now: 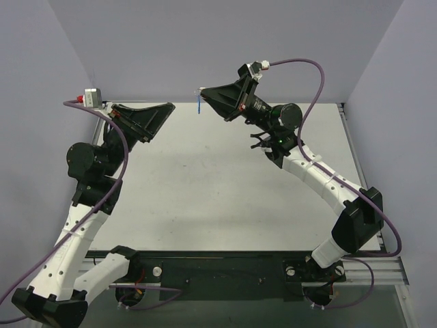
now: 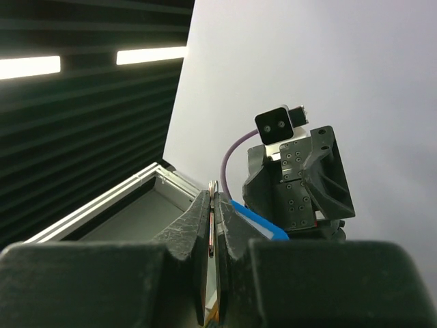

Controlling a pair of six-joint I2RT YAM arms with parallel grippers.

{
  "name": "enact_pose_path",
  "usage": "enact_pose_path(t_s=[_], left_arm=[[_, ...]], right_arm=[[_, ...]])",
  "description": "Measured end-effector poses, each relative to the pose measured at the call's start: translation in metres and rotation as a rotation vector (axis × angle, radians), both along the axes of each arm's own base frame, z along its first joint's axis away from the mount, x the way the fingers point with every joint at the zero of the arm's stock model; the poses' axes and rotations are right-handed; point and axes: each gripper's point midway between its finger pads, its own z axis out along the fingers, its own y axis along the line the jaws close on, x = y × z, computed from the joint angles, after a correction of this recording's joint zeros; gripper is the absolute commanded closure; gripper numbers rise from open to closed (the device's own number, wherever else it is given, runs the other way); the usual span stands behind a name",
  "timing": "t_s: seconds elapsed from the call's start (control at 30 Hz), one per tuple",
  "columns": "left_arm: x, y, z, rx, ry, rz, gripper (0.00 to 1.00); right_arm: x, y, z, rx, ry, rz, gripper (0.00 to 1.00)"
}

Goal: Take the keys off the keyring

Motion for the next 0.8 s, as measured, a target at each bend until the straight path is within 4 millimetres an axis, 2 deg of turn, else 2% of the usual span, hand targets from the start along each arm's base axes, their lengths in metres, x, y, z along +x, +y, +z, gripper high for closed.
enact_pose_path(t_s=[0.37,0.8], left_arm=[[0.003,-0.023,-0.003,-0.013,0.006,-0.053,0.44],[0.015,-0.024,-0.008,-0.022,0.03,-0.031,0.47]], right_arm=[[-0.004,0.012,-0.011,-0.059,-0.018,0.003,1.0],[-0.003,0.017,-0.017,-0.09,-0.028,-0.01,1.0]])
